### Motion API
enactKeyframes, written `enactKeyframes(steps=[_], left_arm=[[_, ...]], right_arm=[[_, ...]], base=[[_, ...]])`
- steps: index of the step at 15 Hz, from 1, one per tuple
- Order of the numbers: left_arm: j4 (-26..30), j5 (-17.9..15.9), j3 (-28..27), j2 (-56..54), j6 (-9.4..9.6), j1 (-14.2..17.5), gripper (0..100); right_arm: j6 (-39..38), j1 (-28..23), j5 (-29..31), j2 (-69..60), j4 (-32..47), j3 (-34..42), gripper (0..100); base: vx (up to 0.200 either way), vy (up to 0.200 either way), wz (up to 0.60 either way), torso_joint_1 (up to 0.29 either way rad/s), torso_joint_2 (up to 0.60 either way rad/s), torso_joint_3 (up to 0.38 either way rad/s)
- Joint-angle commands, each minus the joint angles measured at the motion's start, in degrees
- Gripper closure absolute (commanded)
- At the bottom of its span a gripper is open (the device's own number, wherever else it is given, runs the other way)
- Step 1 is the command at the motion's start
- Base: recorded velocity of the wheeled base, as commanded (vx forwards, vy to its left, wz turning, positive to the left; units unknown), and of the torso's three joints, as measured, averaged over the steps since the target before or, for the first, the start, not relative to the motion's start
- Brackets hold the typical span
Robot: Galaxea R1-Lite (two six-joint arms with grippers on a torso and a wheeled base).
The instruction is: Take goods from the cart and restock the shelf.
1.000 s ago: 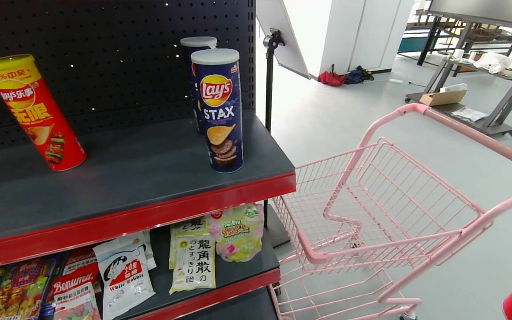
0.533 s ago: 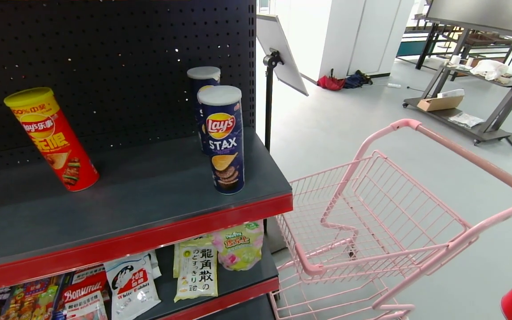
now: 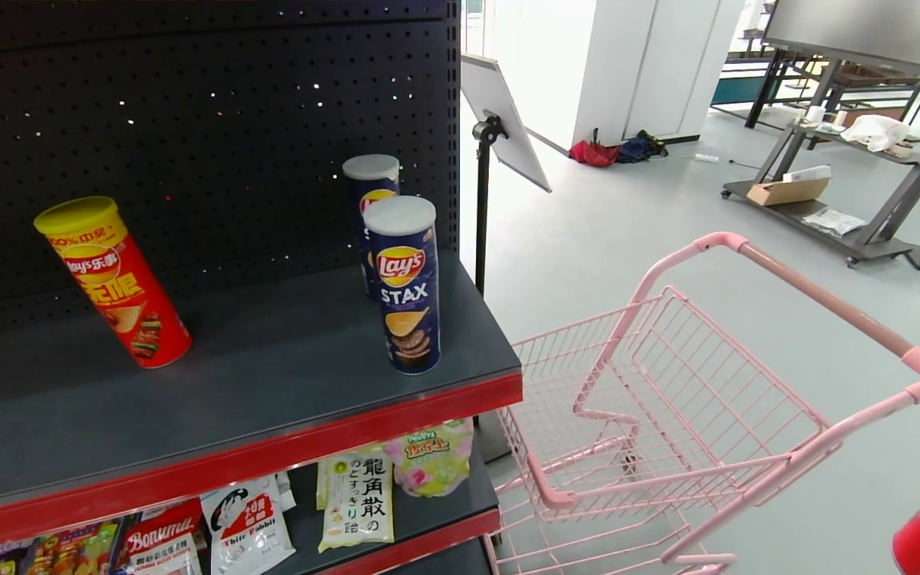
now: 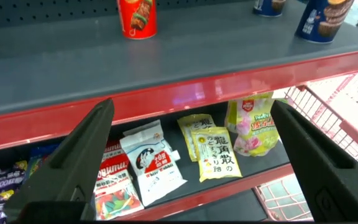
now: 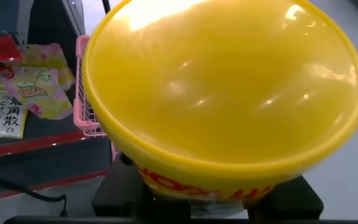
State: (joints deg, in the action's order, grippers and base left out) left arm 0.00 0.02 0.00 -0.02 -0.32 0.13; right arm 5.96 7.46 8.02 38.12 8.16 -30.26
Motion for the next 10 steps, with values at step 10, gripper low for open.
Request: enactKeyframes(steps=[10], left_arm=[[0.0, 0.1, 0.0, 0.0, -0.03, 0.0, 0]], right_arm=[[0.0, -0.3, -1.6, 2.0, -0.2, -0.7, 100]], base=[[0.0, 0.0, 0.24, 0.091, -0.2, -0.116]])
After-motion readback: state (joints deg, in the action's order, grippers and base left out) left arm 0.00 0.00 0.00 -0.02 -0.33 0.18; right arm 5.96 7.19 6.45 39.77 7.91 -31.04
